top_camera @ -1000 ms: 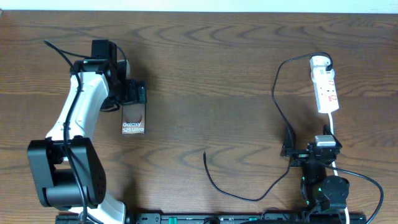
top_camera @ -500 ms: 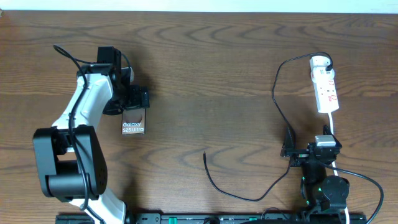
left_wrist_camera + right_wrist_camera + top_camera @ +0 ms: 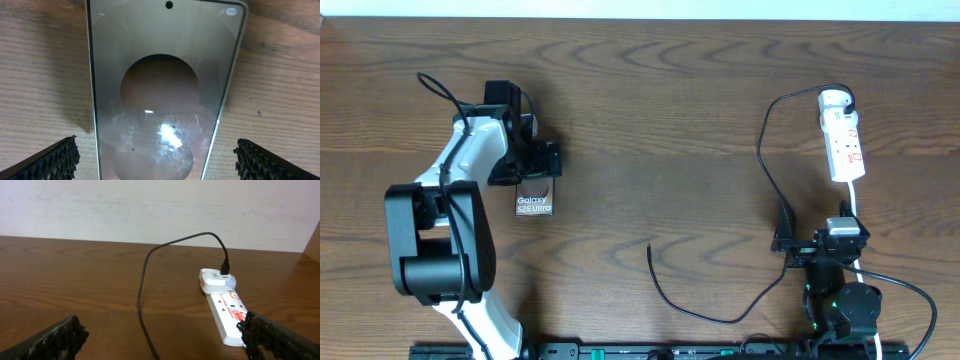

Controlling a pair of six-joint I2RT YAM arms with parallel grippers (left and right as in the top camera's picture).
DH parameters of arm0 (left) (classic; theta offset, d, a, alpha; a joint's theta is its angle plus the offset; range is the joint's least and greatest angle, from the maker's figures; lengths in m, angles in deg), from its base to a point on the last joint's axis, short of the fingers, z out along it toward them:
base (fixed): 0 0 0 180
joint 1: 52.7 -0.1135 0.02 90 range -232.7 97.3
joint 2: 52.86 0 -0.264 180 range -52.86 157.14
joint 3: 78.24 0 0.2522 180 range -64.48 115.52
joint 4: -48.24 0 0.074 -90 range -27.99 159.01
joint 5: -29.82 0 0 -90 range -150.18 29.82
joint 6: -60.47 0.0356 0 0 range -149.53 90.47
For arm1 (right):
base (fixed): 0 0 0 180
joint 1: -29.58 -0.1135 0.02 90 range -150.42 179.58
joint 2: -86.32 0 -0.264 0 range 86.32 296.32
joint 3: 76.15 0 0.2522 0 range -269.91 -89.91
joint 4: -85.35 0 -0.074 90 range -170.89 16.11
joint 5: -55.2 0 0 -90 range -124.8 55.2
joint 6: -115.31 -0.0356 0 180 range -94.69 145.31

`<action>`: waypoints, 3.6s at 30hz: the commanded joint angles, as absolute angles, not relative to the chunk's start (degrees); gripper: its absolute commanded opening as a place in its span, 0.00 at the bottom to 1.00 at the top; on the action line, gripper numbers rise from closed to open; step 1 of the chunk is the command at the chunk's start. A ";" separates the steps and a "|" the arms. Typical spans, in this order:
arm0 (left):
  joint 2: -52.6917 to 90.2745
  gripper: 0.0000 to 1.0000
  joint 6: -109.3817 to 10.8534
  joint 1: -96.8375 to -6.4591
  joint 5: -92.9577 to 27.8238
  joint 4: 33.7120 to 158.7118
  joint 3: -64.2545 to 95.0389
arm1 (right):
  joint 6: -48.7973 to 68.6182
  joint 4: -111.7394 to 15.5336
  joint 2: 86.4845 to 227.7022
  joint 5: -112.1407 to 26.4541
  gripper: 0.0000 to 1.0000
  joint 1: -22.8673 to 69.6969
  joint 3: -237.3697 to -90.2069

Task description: Plug charger to phone and switch on socket

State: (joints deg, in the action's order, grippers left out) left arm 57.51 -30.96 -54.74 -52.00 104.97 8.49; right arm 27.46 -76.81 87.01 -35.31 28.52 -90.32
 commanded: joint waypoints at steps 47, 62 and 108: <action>58.65 0.98 -26.54 -52.62 -53.37 103.48 5.69 | 28.16 -76.57 86.70 -35.82 0.99 28.85 -90.23; 58.67 0.98 -28.80 -52.62 -58.47 101.51 3.85 | 28.16 -76.57 86.70 -35.82 0.99 28.85 -90.23; 58.69 0.91 -28.47 -52.62 -59.32 99.76 3.85 | 28.14 -76.57 86.70 -35.82 0.99 28.85 -90.23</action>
